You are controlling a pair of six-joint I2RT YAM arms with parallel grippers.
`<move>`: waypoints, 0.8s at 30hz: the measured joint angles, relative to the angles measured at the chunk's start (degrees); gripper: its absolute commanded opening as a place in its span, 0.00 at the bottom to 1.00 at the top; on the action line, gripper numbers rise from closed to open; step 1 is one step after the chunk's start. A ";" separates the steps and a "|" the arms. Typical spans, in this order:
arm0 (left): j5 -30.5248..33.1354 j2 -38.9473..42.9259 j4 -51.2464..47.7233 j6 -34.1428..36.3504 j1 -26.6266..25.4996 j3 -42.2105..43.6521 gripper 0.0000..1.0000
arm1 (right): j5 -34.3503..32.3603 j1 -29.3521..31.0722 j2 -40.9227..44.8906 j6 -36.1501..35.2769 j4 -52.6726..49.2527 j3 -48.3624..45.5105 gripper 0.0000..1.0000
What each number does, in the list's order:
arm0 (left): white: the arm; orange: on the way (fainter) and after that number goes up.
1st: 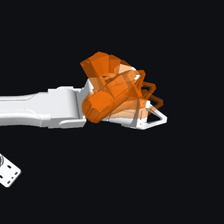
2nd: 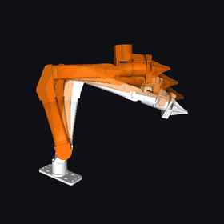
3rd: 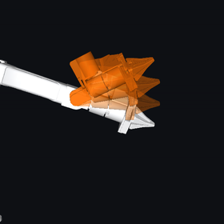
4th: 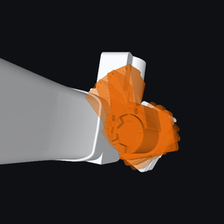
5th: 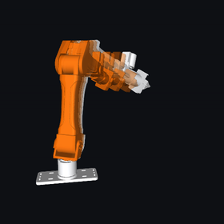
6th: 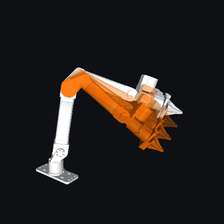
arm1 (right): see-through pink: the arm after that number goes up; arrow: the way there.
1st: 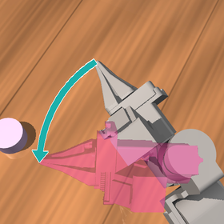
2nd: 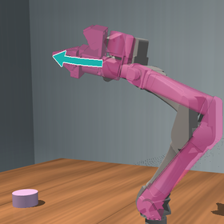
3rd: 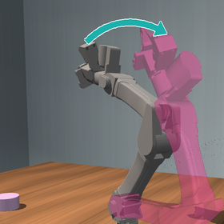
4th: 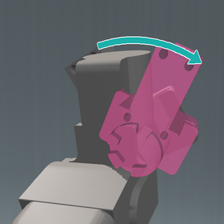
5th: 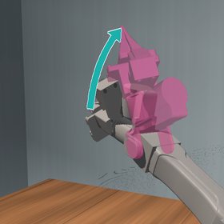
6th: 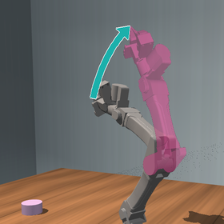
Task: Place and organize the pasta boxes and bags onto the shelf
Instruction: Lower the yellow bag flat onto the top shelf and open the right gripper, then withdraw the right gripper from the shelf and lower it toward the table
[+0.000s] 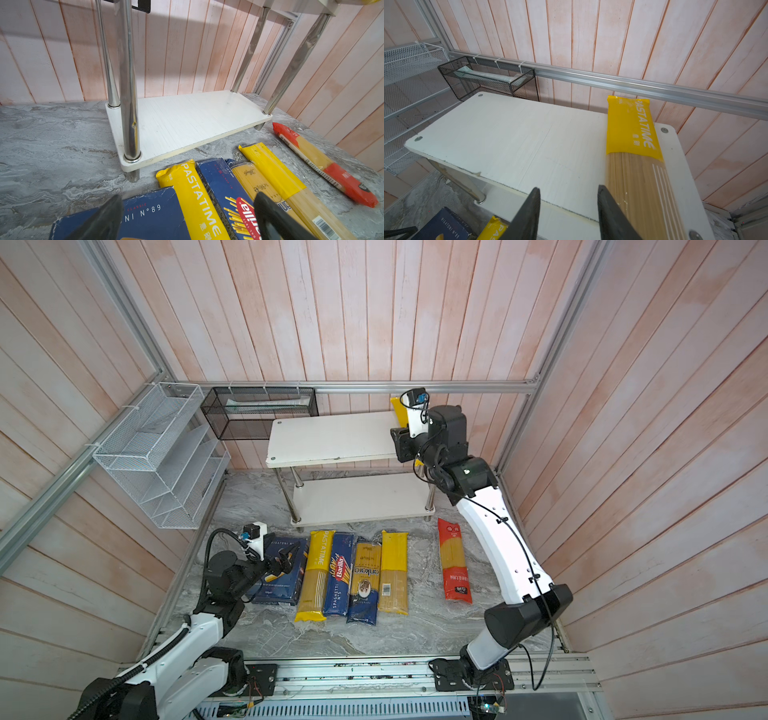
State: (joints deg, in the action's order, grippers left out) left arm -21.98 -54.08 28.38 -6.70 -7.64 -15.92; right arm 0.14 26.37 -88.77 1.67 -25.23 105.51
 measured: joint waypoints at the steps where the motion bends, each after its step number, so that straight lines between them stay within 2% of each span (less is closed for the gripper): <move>1: 0.02 0.15 0.00 -0.02 0.00 0.07 1.00 | -1.64 0.92 1.88 0.04 1.44 -3.65 0.43; 5: 0.22 0.63 0.09 -0.02 0.00 0.13 1.00 | -6.78 8.07 10.58 -0.90 5.95 -18.88 0.43; 8: 0.24 0.52 0.13 0.00 0.00 0.13 1.00 | -7.72 11.32 15.08 -0.46 6.03 -23.12 0.43; 15: 0.24 0.00 0.13 -0.02 0.00 0.13 1.00 | -11.45 10.93 24.68 1.51 9.68 -29.92 0.44; 20: 0.42 0.33 0.15 -0.02 0.00 0.13 1.00 | -12.20 9.86 23.50 2.54 9.92 -31.91 0.44; 24: 0.42 0.35 0.15 -0.02 0.00 0.13 1.00 | -9.53 5.81 21.73 5.01 8.81 -31.71 0.44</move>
State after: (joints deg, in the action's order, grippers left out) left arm -21.56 -53.74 28.53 -6.72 -7.64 -15.79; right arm -9.39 32.18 -67.05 6.68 -16.43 73.80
